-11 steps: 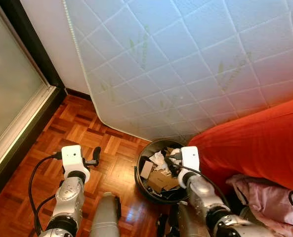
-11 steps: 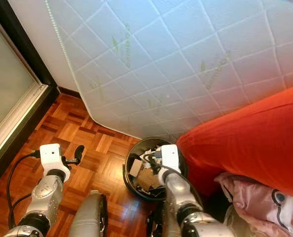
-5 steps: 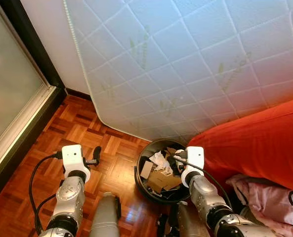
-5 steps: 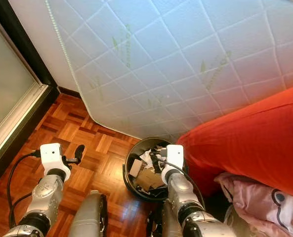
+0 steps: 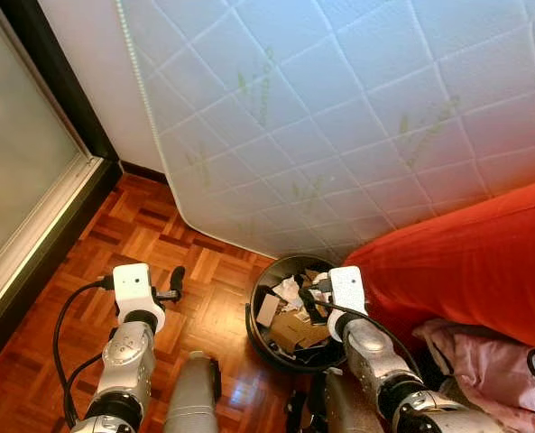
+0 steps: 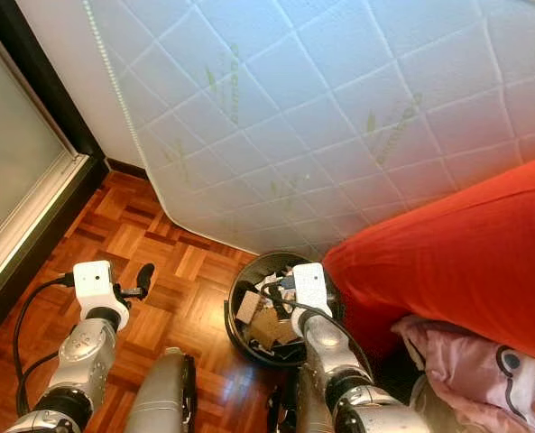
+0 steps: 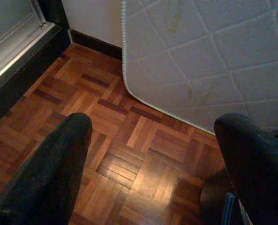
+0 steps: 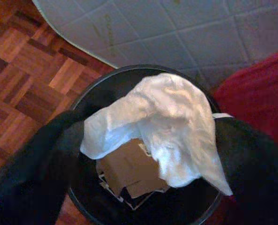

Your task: Clean up the room

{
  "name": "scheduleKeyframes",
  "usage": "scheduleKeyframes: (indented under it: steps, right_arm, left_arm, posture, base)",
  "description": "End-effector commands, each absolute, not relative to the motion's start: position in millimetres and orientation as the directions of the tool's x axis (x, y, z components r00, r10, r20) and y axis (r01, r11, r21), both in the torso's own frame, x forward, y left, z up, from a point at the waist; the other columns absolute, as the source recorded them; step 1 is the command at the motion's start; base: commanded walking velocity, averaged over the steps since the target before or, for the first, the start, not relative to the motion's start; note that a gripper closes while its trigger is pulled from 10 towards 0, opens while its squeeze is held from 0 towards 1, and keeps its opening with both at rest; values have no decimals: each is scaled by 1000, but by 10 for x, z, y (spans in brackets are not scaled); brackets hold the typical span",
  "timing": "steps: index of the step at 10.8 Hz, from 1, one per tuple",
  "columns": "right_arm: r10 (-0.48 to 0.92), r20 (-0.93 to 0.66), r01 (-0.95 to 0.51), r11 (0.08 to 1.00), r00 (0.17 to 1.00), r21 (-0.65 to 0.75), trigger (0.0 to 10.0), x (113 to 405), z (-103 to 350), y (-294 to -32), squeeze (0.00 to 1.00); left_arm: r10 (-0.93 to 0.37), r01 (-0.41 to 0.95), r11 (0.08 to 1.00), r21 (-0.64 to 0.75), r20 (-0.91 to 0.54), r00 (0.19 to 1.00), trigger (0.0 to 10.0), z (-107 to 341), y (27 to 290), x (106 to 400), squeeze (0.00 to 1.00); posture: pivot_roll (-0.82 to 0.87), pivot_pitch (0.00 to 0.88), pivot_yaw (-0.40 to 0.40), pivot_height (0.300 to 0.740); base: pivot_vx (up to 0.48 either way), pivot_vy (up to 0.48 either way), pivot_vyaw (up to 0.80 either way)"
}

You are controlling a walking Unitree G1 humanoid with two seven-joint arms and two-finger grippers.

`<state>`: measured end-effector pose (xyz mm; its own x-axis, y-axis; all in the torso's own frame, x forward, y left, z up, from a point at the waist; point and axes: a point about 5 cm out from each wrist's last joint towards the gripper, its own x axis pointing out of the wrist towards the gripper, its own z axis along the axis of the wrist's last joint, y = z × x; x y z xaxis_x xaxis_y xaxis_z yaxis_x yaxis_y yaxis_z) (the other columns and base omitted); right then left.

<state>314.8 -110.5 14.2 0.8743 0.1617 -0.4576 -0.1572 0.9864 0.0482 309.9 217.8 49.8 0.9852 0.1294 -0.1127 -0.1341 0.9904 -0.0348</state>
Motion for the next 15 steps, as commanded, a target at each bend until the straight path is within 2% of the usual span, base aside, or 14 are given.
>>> scheduleKeyframes:
  steps: [1,2,3,4,5,6,10,11,12,15]
  right_arm:
    - [148,-507,-120,989,849,88,10000,3065,36,-1133,1000]
    - [135,-523,-71,987,841,142,10000,3061,23,-1157,0]
    - [113,-522,-33,987,846,160,10000,3076,34,-1197,1000]
    - [122,-514,-55,988,849,144,10000,3087,47,-1195,1000]
    - [130,-505,-129,991,854,37,10000,3096,64,-1178,820]
    - [157,-499,-201,979,852,-36,10000,3093,69,-1136,0]
    - [203,-506,-177,979,839,98,10000,3057,36,-1099,0]
    - [179,-503,-107,980,845,170,10000,3037,10,-1167,0]
    - [86,-526,43,973,846,229,10000,2969,-69,-1369,0]
    - [-11,-573,183,953,819,243,10000,2829,-197,-1598,0]
  left_arm:
    - [126,-133,990,-38,-152,980,10000,412,2153,3053,0]
    - [126,-133,990,-38,-152,980,10000,413,2153,3053,0]
    - [128,-135,990,-37,-154,980,10000,410,2161,3051,0]
    - [128,-135,990,-36,-154,980,10000,411,2166,3049,0]
    - [128,-135,990,-35,-155,980,10000,409,2167,3047,0]
    - [129,-136,990,-35,-155,980,10000,409,2168,3046,0]
    - [134,-141,989,-34,-165,977,10000,381,2175,3027,0]
    - [137,-146,989,-30,-190,972,10000,323,2183,2986,0]
    - [146,-154,988,-23,-216,966,10000,253,2224,2915,0]
    - [150,-156,988,-7,-232,961,10000,220,2271,2877,0]
  posture:
    - [321,275,-105,651]
    - [321,278,-104,651]
    - [320,284,-104,651]
    - [320,287,-103,651]
    - [319,289,-103,651]
    - [318,290,-104,651]
    - [318,287,-105,651]
    - [318,282,-105,651]
    - [313,280,-102,666]
    - [314,257,-88,706]
  base:
    - [0,0,0]
    - [0,0,0]
    - [0,0,0]
    - [0,0,0]
    - [0,0,0]
    - [0,0,0]
    - [0,0,0]
    - [0,0,0]
    - [0,0,0]
    - [0,0,0]
